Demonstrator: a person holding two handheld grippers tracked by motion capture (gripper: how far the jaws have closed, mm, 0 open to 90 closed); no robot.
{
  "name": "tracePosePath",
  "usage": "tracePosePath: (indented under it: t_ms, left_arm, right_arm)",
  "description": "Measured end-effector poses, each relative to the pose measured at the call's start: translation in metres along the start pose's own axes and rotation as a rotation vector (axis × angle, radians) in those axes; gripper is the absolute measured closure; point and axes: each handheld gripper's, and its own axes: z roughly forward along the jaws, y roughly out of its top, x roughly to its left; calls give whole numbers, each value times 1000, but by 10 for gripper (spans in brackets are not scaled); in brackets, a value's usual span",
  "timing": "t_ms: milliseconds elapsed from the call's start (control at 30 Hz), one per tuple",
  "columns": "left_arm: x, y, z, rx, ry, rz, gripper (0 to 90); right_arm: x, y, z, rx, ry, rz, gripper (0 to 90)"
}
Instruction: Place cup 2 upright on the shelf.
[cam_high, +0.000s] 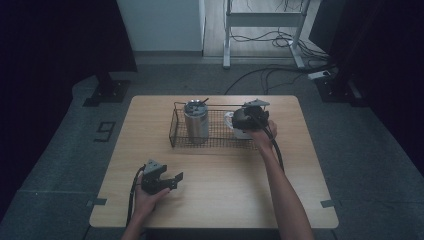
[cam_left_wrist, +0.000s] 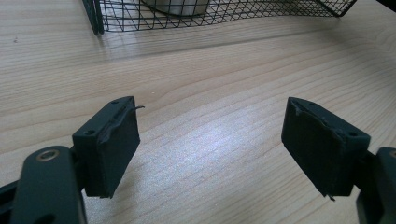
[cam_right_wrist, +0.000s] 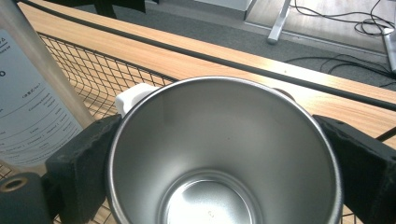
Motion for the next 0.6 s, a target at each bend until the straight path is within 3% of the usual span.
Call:
tracePosePath:
  t_ms: [600]
  left_arm:
    - [-1, -1, 2, 5, 1, 0, 193]
  right_arm:
    - [1, -11, 8, 36, -9, -8, 59]
